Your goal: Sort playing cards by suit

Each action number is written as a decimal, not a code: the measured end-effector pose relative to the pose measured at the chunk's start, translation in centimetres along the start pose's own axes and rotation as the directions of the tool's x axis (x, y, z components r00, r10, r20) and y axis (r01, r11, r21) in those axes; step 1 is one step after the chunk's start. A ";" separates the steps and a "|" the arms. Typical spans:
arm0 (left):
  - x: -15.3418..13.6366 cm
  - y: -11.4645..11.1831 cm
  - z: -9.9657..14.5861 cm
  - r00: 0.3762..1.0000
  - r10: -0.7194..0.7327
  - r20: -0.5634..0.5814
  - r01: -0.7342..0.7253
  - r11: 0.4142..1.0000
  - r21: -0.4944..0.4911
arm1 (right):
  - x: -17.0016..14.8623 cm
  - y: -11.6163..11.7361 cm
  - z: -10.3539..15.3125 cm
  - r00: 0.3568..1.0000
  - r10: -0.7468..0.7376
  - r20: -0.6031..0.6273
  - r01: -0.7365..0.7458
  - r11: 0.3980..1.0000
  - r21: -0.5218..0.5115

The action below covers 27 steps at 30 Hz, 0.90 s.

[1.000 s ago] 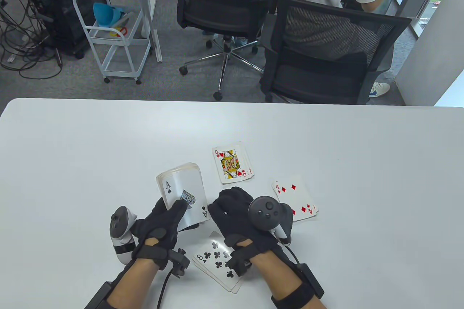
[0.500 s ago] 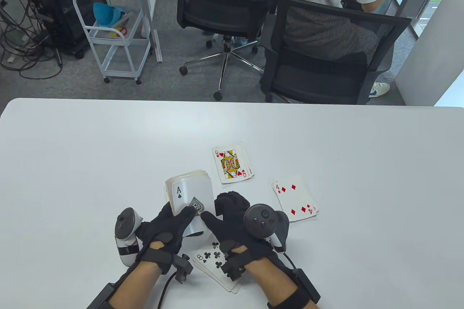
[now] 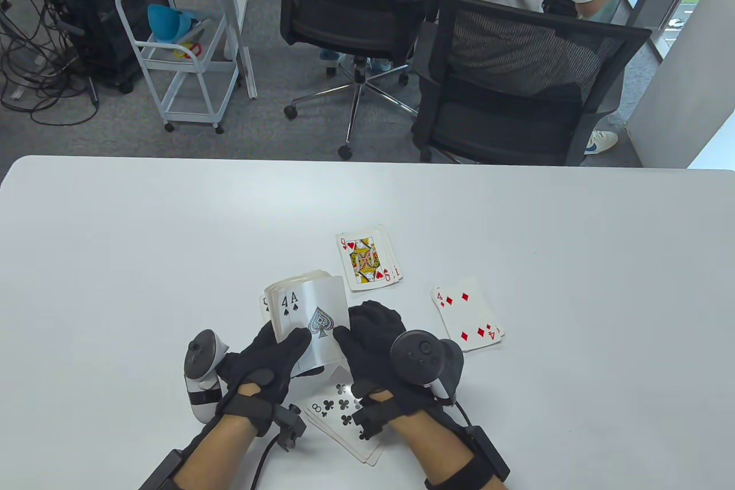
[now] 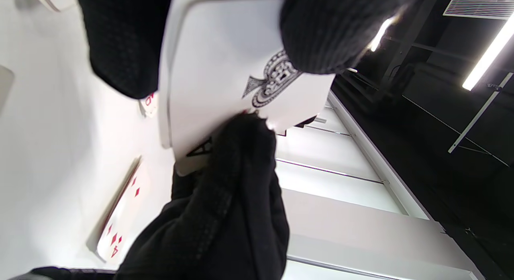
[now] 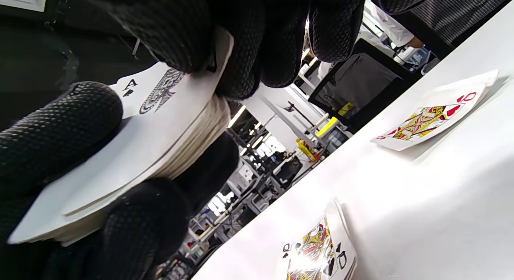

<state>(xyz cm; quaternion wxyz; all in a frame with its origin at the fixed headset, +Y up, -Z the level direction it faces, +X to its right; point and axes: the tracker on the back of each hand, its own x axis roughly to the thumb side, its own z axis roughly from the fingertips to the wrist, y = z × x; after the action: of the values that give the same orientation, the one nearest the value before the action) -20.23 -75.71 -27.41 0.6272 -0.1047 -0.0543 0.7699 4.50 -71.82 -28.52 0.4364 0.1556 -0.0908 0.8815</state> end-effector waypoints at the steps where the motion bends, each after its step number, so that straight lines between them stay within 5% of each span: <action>1: 0.0 0.0 0.0 1.000 0.005 -0.001 -0.005 1.000 0.002 | -0.1 0.0 0.0 1.000 -0.005 -0.005 0.005 1.000 -0.006; 17: 2.7 2.9 0.2 0.981 0.138 0.135 -0.150 0.985 0.086 | -2.8 -1.1 -0.8 0.980 -0.075 -0.183 0.071 0.997 -0.030; 27: 4.7 4.5 0.4 0.951 0.197 0.237 -0.229 0.966 0.119 | -0.8 2.5 -3.8 0.958 0.190 -0.217 -0.128 0.954 0.272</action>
<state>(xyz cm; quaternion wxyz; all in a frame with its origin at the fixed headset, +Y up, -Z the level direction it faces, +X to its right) -25.54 -72.07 -28.45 0.5361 0.0231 -0.0566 0.8419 2.23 -72.74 -32.38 0.3477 0.0947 0.0645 0.9306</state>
